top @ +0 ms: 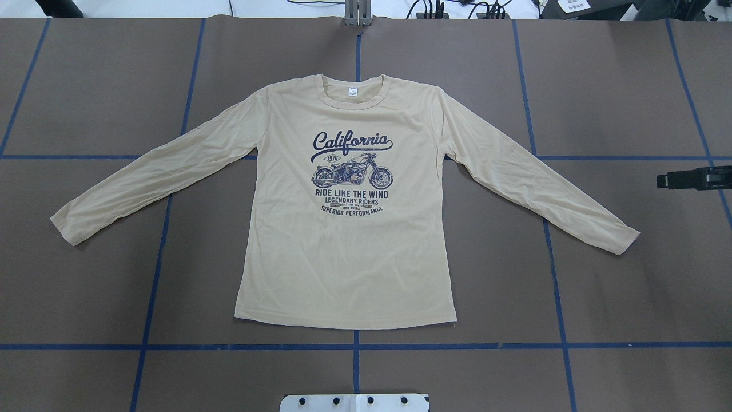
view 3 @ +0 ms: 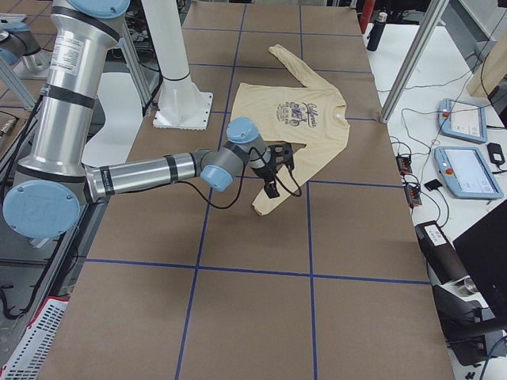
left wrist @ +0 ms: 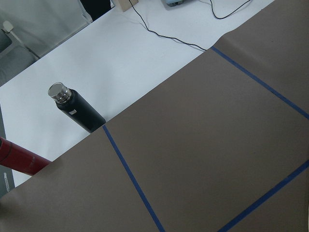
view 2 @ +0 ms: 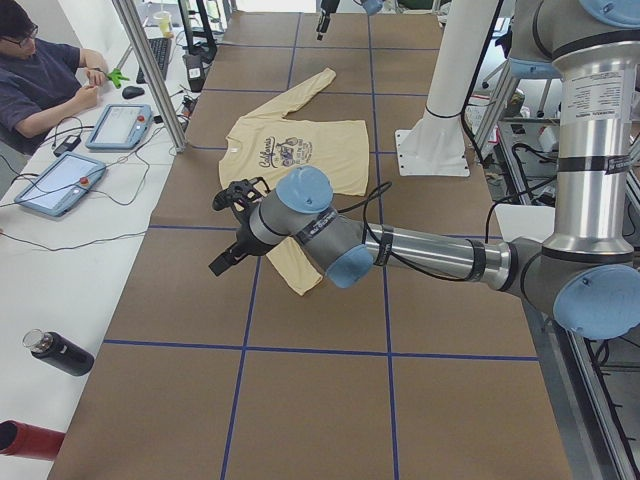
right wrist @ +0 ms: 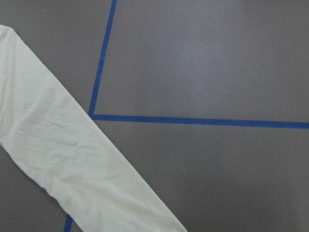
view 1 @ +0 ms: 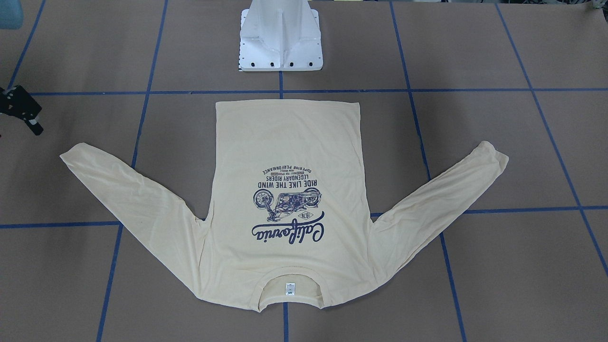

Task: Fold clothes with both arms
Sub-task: 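Reach the right gripper to the cuff of the sleeve nearest it and grasp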

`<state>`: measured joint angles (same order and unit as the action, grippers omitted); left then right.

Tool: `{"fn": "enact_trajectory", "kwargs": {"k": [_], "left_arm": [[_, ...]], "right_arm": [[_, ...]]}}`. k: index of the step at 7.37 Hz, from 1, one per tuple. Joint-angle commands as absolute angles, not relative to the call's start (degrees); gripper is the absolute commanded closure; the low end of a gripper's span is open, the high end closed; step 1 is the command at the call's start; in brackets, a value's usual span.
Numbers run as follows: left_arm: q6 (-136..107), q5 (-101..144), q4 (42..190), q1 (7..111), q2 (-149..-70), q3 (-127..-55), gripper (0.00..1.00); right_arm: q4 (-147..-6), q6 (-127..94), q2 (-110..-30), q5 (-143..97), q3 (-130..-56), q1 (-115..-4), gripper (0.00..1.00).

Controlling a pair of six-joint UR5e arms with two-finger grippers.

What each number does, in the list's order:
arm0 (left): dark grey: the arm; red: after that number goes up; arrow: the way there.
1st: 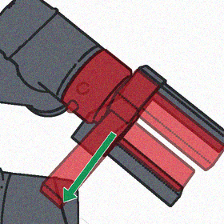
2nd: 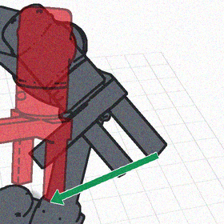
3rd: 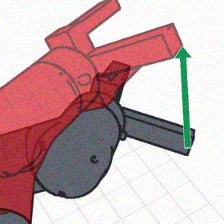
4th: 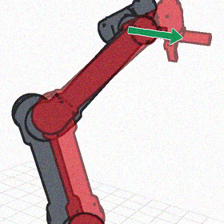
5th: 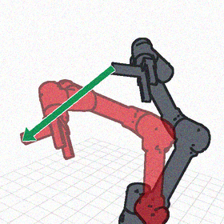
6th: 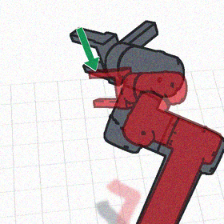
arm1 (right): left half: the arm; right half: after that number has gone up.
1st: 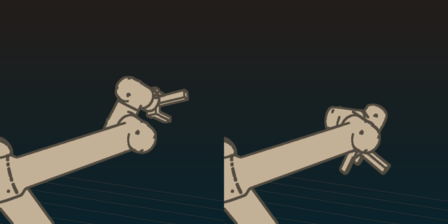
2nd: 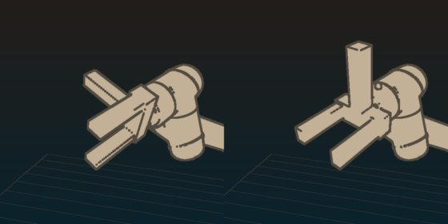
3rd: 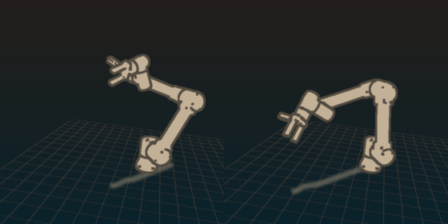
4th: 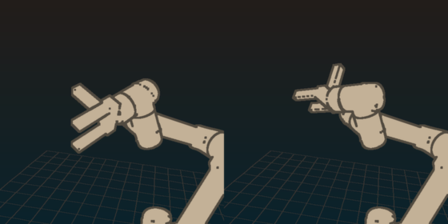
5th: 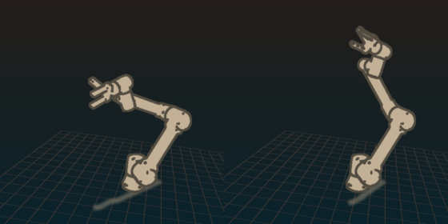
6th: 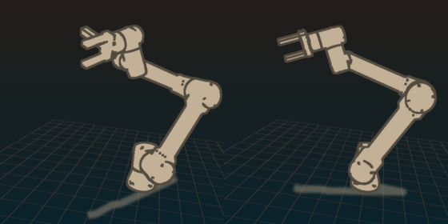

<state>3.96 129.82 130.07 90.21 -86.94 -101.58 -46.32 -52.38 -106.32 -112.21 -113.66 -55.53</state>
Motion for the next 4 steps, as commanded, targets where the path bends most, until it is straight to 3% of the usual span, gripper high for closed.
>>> {"fn": "enact_trajectory", "kwargs": {"k": [1, 2, 4], "left_arm": [[4.1, 129.8, 130.2, 90.2, -86.9, -101.6, 0.00], [4.2, 129.8, 130.3, 90.2, -86.9, -101.8, 0.00], [4.2, 129.8, 130.3, 90.2, -86.8, -101.9, 0.00]], "right_arm": [[-40.0, -59.5, -108.5, -99.3, -110.6, -44.0, 0.09], [-35.7, -59.3, -108.3, -97.3, -107.2, -42.4, 0.17], [-26.0, -58.8, -107.9, -97.0, -99.2, -41.9, 0.23]]}}
